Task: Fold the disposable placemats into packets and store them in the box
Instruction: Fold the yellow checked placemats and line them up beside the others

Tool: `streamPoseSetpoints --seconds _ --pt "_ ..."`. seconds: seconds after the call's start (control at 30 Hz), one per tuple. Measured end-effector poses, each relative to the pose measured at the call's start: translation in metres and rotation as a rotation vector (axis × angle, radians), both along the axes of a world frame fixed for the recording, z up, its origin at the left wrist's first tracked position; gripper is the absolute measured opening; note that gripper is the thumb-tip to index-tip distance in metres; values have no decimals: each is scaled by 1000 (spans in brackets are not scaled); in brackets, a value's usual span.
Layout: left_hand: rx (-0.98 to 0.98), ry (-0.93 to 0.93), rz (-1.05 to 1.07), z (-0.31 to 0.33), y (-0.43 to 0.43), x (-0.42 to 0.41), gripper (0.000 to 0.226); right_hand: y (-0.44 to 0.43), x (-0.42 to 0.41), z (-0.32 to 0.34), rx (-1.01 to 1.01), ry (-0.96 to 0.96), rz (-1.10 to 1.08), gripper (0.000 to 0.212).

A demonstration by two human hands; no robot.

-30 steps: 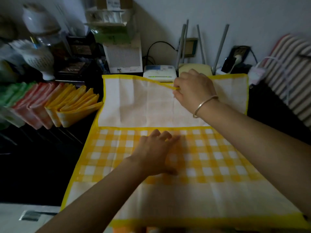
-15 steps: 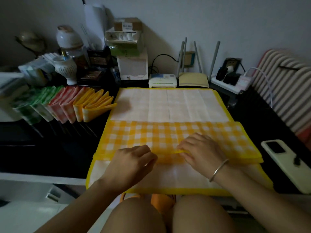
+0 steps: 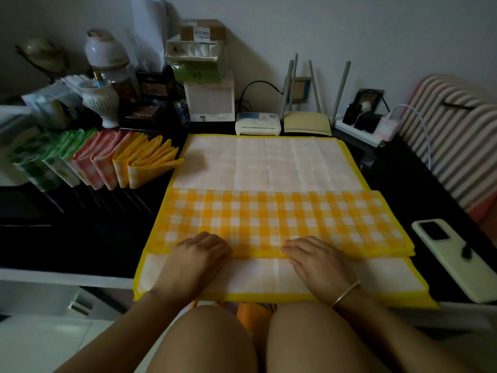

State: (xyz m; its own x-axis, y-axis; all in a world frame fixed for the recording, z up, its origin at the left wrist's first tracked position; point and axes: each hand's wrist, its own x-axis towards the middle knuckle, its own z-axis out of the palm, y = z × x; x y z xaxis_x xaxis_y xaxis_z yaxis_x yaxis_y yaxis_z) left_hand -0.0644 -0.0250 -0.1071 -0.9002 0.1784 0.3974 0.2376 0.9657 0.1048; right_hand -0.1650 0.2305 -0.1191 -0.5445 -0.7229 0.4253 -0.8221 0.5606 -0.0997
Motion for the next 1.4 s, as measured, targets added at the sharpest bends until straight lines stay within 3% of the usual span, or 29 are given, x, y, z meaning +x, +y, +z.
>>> streamPoseSetpoints --seconds 0.2,0.3,0.4,0.47,0.57,0.63,0.77,0.87,0.97,1.03,1.2,1.27,1.33,1.4 --pt "-33 4 9 -5 -4 7 24 -3 4 -1 -41 64 25 17" --pt "-43 -6 0 2 -2 6 29 -3 4 -4 -44 60 27 25" --pt "-11 -9 77 18 9 -12 30 0 1 -1 -22 -5 59 25" --pt "45 -145 152 28 17 -35 28 5 0 4 13 -102 91 23" --pt "-37 -509 178 33 29 -71 84 9 -3 10 39 -243 87 24" --pt "-135 -649 177 32 37 -89 114 5 -9 17 24 -324 57 27" --pt "-94 -775 162 7 29 -102 126 -24 -33 30 -41 -418 -153 19" --pt "-31 -770 165 -5 24 -101 127 -52 -48 25 -32 -254 -201 39" --pt "-32 -740 163 -8 25 -98 131 -66 -59 11 237 -320 -235 74" --pt "-16 -723 158 -8 24 -99 131 -61 -67 1 350 -341 -307 73" --pt "7 -687 151 -10 23 -98 130 -2 -95 -7 327 -436 -825 62" --pt "25 -665 132 -8 24 -97 135 12 -101 -8 329 -454 -892 64" --pt "192 -632 157 -7 22 -96 138 13 -102 -9 323 -434 -895 64" --pt "488 -482 325 -9 8 -92 118 10 -101 -11 305 -426 -894 64"
